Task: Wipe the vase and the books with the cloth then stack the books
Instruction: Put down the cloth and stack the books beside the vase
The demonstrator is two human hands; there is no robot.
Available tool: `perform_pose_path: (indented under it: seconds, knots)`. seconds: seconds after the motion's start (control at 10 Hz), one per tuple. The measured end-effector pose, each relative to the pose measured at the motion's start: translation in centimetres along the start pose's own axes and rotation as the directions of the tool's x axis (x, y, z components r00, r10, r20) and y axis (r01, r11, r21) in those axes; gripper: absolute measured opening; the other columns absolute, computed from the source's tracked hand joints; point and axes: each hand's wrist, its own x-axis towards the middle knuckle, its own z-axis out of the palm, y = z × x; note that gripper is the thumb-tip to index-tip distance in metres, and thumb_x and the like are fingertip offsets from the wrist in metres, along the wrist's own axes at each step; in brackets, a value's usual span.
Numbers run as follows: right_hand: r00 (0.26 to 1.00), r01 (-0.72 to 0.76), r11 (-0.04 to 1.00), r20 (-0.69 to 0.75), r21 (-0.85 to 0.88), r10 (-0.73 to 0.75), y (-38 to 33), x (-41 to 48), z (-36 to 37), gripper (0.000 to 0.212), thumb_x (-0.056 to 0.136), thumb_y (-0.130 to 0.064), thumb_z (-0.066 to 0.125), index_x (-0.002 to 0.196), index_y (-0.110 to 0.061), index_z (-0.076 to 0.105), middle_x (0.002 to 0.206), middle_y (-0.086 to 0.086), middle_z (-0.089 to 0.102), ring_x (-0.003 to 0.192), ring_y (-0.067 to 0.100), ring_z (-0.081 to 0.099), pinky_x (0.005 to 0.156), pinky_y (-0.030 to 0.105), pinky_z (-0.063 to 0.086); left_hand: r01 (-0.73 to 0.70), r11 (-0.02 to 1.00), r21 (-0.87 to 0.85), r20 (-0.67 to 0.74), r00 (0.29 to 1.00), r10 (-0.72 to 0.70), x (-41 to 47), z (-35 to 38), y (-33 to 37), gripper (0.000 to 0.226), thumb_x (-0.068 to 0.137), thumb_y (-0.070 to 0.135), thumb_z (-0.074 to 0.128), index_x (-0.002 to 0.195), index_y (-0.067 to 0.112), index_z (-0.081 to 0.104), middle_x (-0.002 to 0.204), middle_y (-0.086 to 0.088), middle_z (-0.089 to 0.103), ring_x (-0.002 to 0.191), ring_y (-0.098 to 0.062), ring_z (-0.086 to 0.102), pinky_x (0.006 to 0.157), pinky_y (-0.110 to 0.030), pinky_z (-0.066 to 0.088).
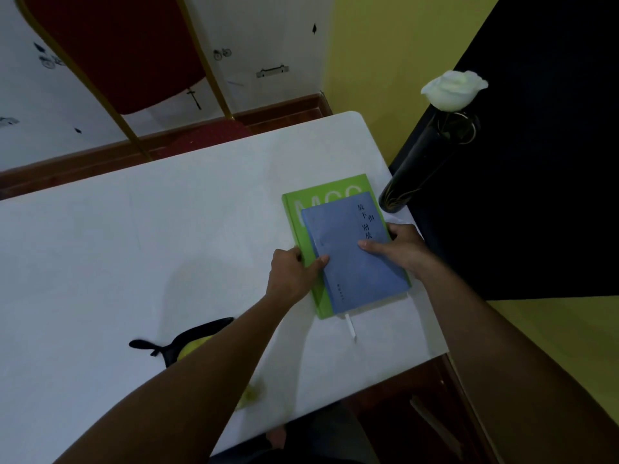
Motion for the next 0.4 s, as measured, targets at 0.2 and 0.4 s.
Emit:
perform_pose_path:
  seconds: [0.2, 0.4]
  knots:
    - [0.991, 0.024, 0.953, -0.117, -0.301, -0.062, -2.4, -2.4, 2.2, 0.061, 0.072, -0.041, 0.083, 0.125, -0.025, 0.057, 0.133, 0.011, 0.043, 0.126, 0.031, 0.048, 0.101, 0.041, 0.050, -0.157, 0.963, 0.219, 0.044, 0.988, 0.151, -0.1, -3.1, 1.0, 0.073, 0.092, 0.054, 0.067, 0.148, 0.012, 0.047, 0.135, -0.012, 0.055, 0.121, -0.028, 0.058, 0.099, -0.043, 0.051]
    - [0.975, 0.124, 0.936, -0.137, -0.328, -0.178, -6.9, -5.4, 4.9, 0.088, 0.096, -0.030, 0.066, 0.163, -0.017, 0.011, 0.168, 0.004, 0.009, 0.154, 0.029, 0.020, 0.116, 0.046, 0.038, -0.396, 0.791, 0.466, 0.058, 0.906, 0.420, -0.2, -9.4, 5.6, 0.075, 0.097, 0.055, 0.057, 0.158, 0.021, 0.030, 0.148, -0.005, 0.049, 0.133, -0.026, 0.052, 0.101, -0.046, 0.050]
